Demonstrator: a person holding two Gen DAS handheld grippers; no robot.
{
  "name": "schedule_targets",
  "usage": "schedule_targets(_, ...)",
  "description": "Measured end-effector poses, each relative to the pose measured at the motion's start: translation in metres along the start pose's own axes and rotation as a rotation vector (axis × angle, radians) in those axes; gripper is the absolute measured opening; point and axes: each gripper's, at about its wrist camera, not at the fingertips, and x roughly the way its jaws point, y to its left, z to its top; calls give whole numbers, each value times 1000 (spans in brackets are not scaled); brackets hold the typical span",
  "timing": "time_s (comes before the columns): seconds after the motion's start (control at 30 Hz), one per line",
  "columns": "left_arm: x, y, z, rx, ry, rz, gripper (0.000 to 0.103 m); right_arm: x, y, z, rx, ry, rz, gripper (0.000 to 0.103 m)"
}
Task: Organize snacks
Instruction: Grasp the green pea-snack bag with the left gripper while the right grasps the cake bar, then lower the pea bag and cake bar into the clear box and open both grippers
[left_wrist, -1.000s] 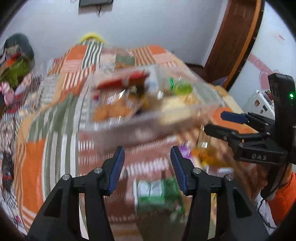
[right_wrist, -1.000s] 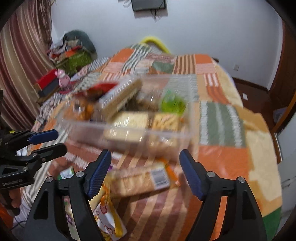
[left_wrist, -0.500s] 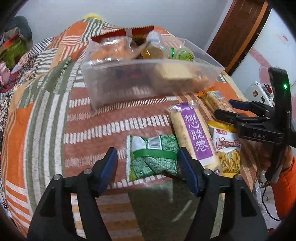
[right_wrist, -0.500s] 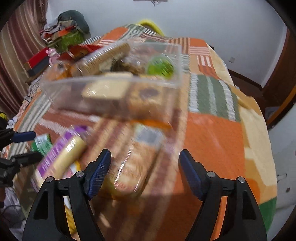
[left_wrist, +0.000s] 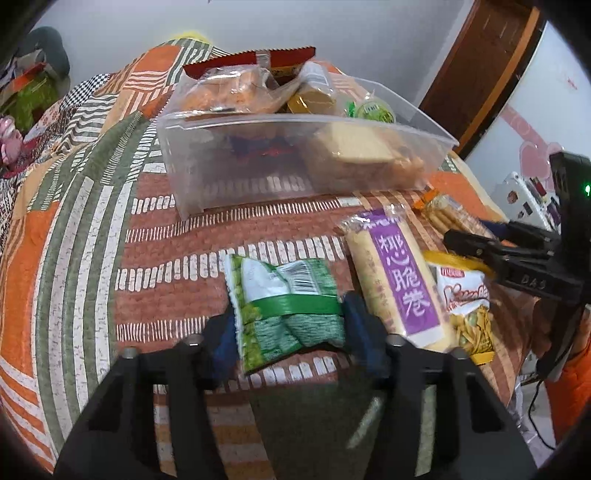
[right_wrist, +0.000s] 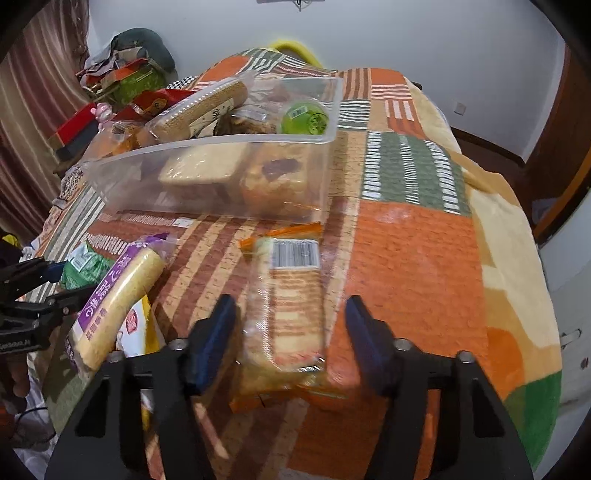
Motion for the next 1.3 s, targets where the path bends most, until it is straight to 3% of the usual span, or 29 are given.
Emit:
schedule_targets(0.03,0,2,1,-5,-1,-3,46,1,2,1,-5,1,6,33)
schedule_targets(0.23,-9,5,5,-6,-27,-8,23,-7,10,0,-17,-42,9,32)
schedule_targets(0.83,-69,-32,48,75,-210,-33,22,-57,13,32,-16,-228,22,32)
schedule_targets(1.3,-52,-66,106,132,-269,-63,22,-55,26,71,4,-325,57,32)
